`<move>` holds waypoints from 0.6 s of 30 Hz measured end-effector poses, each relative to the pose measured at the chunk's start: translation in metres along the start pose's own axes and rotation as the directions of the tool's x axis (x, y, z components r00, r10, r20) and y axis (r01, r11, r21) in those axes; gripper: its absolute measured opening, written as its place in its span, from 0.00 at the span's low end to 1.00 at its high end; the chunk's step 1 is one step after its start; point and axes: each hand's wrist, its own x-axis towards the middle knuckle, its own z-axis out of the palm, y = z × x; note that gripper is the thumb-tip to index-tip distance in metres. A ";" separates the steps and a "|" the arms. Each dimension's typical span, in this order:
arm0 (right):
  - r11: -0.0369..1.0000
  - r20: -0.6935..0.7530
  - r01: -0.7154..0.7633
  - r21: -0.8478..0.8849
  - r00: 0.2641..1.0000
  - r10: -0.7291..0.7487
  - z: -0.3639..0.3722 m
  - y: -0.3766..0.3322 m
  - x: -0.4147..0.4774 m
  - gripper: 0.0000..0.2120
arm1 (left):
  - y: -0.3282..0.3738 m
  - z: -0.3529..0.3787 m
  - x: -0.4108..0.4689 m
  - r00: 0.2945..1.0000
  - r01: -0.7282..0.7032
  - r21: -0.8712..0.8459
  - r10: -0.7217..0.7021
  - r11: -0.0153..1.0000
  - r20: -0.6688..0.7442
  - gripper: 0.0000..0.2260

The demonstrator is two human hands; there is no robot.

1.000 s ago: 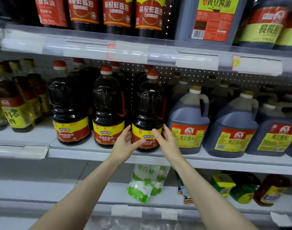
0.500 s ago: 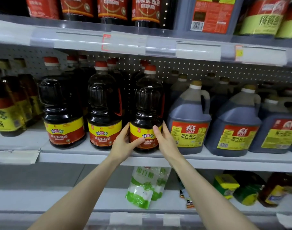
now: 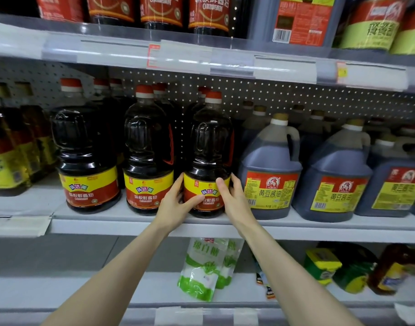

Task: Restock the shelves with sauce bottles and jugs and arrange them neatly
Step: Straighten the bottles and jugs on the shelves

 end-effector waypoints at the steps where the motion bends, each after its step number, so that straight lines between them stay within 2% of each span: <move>1: 1.000 0.010 0.006 -0.001 1.000 -0.006 0.000 0.001 0.001 0.31 | -0.001 0.001 -0.001 1.000 -0.001 -0.003 0.001 1.000 0.002 0.33; 8: 0.999 0.070 0.026 0.032 0.997 -0.028 0.004 0.008 0.000 0.31 | -0.010 -0.001 -0.001 1.000 0.001 0.000 -0.001 1.000 -0.002 0.34; 14: 0.997 0.006 0.078 0.020 0.997 -0.078 0.011 0.012 -0.004 0.29 | -0.010 -0.004 -0.001 1.000 0.000 -0.014 0.001 1.000 0.012 0.31; 18: 0.996 -0.008 0.091 -0.010 0.996 -0.091 0.015 0.014 -0.005 0.32 | -0.009 -0.003 -0.001 0.999 -0.010 -0.017 0.011 1.000 0.040 0.29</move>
